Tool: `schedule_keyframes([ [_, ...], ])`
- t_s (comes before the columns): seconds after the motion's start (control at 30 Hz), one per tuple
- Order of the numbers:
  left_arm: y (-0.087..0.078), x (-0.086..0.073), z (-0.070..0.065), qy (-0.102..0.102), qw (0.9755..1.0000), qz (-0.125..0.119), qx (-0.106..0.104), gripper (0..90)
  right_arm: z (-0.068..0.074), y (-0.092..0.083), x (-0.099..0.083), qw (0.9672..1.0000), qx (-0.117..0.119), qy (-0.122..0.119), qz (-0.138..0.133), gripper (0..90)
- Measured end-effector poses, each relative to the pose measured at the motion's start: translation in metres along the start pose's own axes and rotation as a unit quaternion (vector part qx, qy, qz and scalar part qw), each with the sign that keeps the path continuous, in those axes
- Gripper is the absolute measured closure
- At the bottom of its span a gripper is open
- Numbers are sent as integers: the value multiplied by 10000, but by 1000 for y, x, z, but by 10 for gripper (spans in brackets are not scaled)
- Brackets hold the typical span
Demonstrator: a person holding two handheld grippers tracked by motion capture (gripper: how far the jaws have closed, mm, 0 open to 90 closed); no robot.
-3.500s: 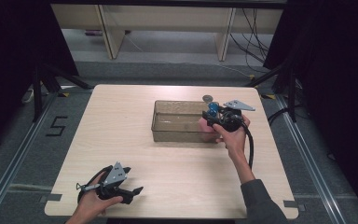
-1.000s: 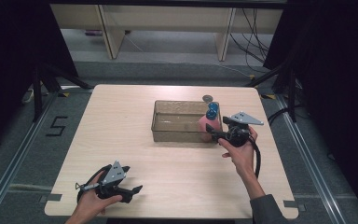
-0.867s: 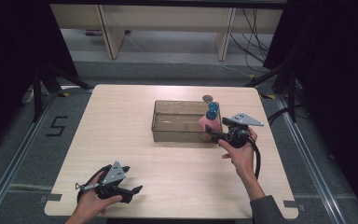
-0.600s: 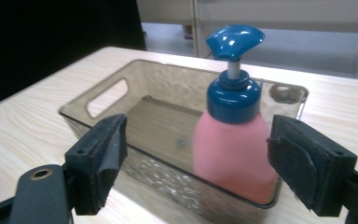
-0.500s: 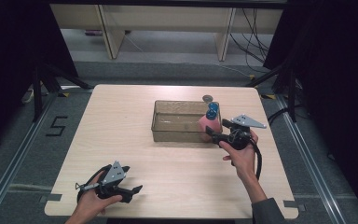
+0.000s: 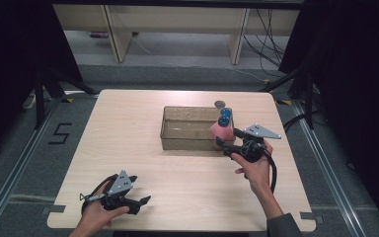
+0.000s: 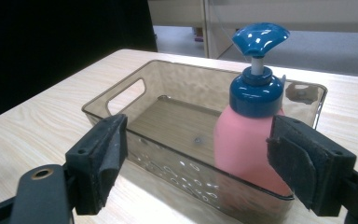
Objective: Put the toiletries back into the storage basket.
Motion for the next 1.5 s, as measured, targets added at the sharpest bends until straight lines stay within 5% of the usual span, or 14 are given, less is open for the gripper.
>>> schedule_keyframes([
  [0.07, 0, 0, 0, -2, 10000, 10, -11, 163, 0, -1, -1, 10000, -32, -48, 33, 213],
  [0.1, 0, 0, 0, 7, 10000, 33, -17, 163, 4, -2, -2, 9999, 62, 142, 17, 213],
  [0.2, 0, 0, 0, 1, 10000, 23, -23, 163, 1, -3, -2, 9999, -38, -92, 11, 212],
  [0.37, 0, 0, 0, -8, 10000, 17, -24, 163, 6, -5, -5, 9999, 76, 93, -14, 213],
  [0.6, 0, 0, 0, -1, 10000, 9, 3, 163, 5, -7, -8, 10000, 48, -38, -2, 213],
  [0.77, 0, 0, 0, 11, 10000, 13, -5, 163, 9, -10, -11, 9998, 108, 119, 76, 213],
  [0.8, 0, 0, 0, 4, 10000, 6, 7, 163, 6, -9, -11, 9999, 54, -91, 13, 214],
  [1.0, 0, 0, 0, 5, 10000, 8, 12, 163, 9, -11, -14, 9999, 98, -17, 29, 212],
  [1.03, 0, 0, 0, 7, 10000, 6, 18, 163, 11, -12, -15, 9998, 108, 142, 68, 212],
  [1.07, 0, 0, 0, 2, 10000, 3, 13, 163, 9, -12, -15, 9999, 112, -62, 24, 211],
  [1.17, 0, 0, 0, 5, 10000, 7, 3, 163, 12, -13, -17, 9999, 138, 81, 52, 210],
  [1.23, 1, 0, 1, 44, 10000, 14, 62, 163, 9, -14, -18, 9999, 96, -83, 68, 210],
  [1.37, 0, 0, 0, 4, 10000, 29, -18, 163, 11, -15, -22, 9999, 117, 52, 110, 210],
  [1.5, 0, 0, 0, 10, 10000, 21, -3, 163, 10, -16, -23, 9999, 101, -56, 107, 210],
])
Point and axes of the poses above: each handheld gripper's, and its own axes: y roughly forward along the jaws, x roughly out of its top, z roughly to its left, the point moved 3 cm from there along y, roughly forward along the jaws, and after that the axes turned 5 degrees about z, right-handed, at the moved point
